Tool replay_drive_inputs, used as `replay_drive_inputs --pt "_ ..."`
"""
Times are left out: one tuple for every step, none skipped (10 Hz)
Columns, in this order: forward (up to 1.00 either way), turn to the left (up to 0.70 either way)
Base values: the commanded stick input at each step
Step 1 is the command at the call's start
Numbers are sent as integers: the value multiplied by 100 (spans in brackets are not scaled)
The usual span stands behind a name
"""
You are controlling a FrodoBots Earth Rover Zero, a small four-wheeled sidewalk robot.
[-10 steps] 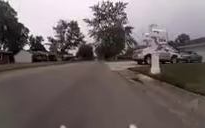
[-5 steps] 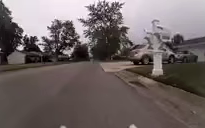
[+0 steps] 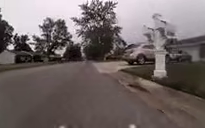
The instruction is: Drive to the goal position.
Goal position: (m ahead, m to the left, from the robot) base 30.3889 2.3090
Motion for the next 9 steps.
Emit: replay_drive_inputs --pt "100 0" --pt "100 0" --pt "100 0" --pt "100 0" --pt "100 0" --pt "100 0" --pt "100 0" --pt "100 0" --pt "100 0"
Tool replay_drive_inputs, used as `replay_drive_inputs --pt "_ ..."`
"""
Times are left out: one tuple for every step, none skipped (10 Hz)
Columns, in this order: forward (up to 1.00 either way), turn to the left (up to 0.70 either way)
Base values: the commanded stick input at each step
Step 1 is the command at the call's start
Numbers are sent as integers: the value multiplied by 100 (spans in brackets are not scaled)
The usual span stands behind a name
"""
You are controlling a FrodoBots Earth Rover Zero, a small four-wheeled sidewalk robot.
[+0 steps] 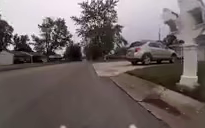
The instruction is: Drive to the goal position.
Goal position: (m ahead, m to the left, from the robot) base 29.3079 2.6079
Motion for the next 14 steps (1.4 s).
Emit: replay_drive_inputs --pt "100 13" --pt "100 37" --pt "100 39" --pt "100 40" --pt "100 26" --pt "100 2" --pt "100 0" --pt "100 0" --pt "100 0" --pt "100 0" --pt "100 0" --pt "100 0" --pt "100 0" --pt "100 0"
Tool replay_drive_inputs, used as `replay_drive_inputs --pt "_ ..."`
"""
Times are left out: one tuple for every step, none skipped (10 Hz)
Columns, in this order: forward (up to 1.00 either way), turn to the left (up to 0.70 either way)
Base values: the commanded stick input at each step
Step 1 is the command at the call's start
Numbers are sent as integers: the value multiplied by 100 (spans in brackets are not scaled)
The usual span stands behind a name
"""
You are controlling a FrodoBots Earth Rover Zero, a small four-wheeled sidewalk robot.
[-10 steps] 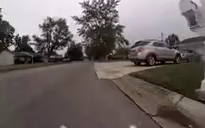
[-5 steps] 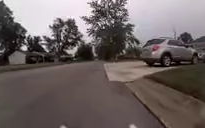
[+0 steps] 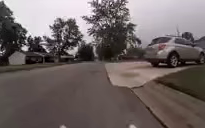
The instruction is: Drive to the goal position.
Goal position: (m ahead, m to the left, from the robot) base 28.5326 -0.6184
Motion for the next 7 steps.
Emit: replay_drive_inputs --pt "100 0" --pt "100 0" --pt "100 0" --pt "100 0" --pt "100 0" --pt "100 0" --pt "100 0"
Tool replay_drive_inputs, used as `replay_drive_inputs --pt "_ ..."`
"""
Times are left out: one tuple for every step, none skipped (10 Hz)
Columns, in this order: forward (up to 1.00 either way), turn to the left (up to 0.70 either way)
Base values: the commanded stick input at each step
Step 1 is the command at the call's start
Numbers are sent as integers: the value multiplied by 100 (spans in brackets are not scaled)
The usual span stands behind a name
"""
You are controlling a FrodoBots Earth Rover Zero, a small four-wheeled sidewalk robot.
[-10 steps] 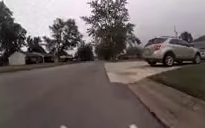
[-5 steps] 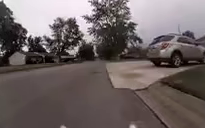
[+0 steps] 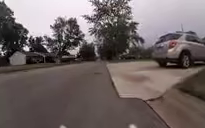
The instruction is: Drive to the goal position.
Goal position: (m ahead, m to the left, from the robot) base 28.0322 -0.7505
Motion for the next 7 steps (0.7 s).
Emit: replay_drive_inputs --pt "100 0" --pt "100 0" --pt "100 0" --pt "100 0" --pt "100 0" --pt "100 0" --pt "100 0"
